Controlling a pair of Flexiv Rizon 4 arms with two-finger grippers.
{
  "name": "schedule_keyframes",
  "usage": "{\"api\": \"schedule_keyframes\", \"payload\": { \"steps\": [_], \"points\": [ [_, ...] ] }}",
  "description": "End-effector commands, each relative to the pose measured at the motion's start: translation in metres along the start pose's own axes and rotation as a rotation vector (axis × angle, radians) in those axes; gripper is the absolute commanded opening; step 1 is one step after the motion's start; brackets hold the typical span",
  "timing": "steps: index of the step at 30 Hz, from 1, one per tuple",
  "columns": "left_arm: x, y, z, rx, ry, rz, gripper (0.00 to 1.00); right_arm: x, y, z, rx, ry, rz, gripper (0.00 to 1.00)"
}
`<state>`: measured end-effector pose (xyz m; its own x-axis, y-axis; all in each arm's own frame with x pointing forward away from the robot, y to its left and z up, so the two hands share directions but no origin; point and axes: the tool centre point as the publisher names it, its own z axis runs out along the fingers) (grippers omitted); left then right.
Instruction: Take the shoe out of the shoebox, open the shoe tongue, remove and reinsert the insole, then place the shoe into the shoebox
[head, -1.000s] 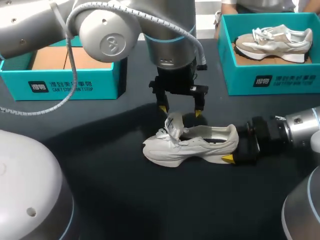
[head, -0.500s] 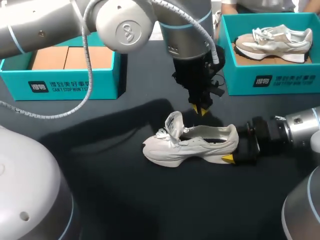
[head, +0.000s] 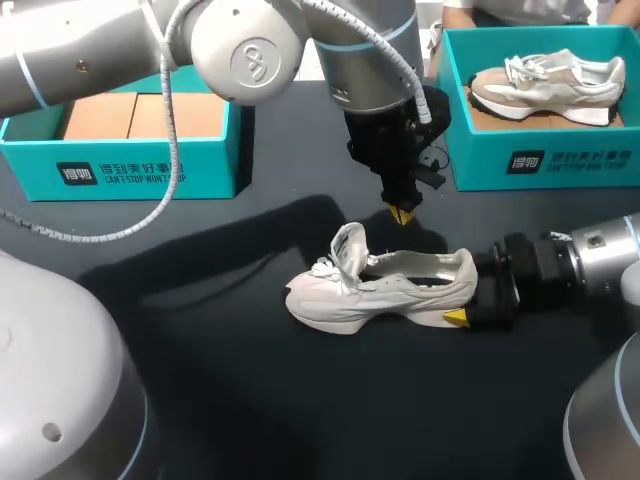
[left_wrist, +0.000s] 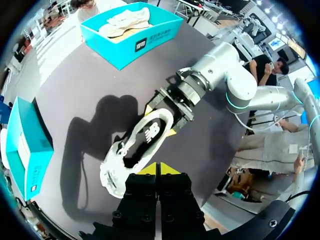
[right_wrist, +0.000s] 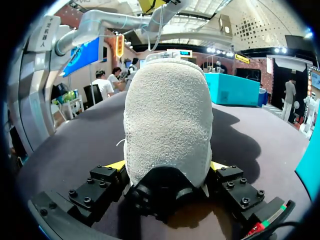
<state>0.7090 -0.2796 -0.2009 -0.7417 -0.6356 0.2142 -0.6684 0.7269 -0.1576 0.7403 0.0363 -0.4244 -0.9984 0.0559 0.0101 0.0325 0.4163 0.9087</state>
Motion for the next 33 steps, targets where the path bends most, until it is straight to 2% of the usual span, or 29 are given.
{"api": "schedule_keyframes", "payload": {
  "steps": [1, 5, 8, 11, 15, 19, 26, 33],
  "points": [
    [0.016, -0.009, 0.012, 0.082, -0.08, 0.155, 0.0, 0.0, -0.003, 0.003, 0.004, -0.003, 0.001, 0.0],
    [0.018, -0.024, 0.02, 0.107, -0.11, 0.259, 0.0, 0.0, -0.003, 0.003, 0.004, -0.003, 0.001, 0.0],
    [0.018, -0.041, 0.028, 0.089, -0.147, 0.333, 0.0, 0.0, -0.003, 0.003, 0.004, -0.003, 0.001, 0.0],
    [0.016, -0.053, 0.038, 0.025, -0.168, 0.396, 0.0, 0.0, -0.003, 0.003, 0.004, -0.003, 0.001, 0.0],
    [0.016, -0.064, 0.053, 0.0, -0.13, 0.49, 0.0, 0.0, -0.003, 0.003, 0.004, -0.003, 0.001, 0.0],
    [0.02, -0.066, 0.073, -0.057, -0.128, 0.562, 0.0, 0.0, -0.003, 0.003, 0.004, -0.003, 0.001, 0.0],
    [0.018, -0.062, 0.104, -0.099, -0.131, 0.635, 0.0, 0.0, -0.003, 0.003, 0.004, -0.003, 0.001, 0.0],
    [0.015, -0.059, 0.11, -0.121, -0.131, 0.624, 0.0, 0.0, -0.003, 0.003, 0.004, -0.003, 0.001, 0.0]
  ]
}}
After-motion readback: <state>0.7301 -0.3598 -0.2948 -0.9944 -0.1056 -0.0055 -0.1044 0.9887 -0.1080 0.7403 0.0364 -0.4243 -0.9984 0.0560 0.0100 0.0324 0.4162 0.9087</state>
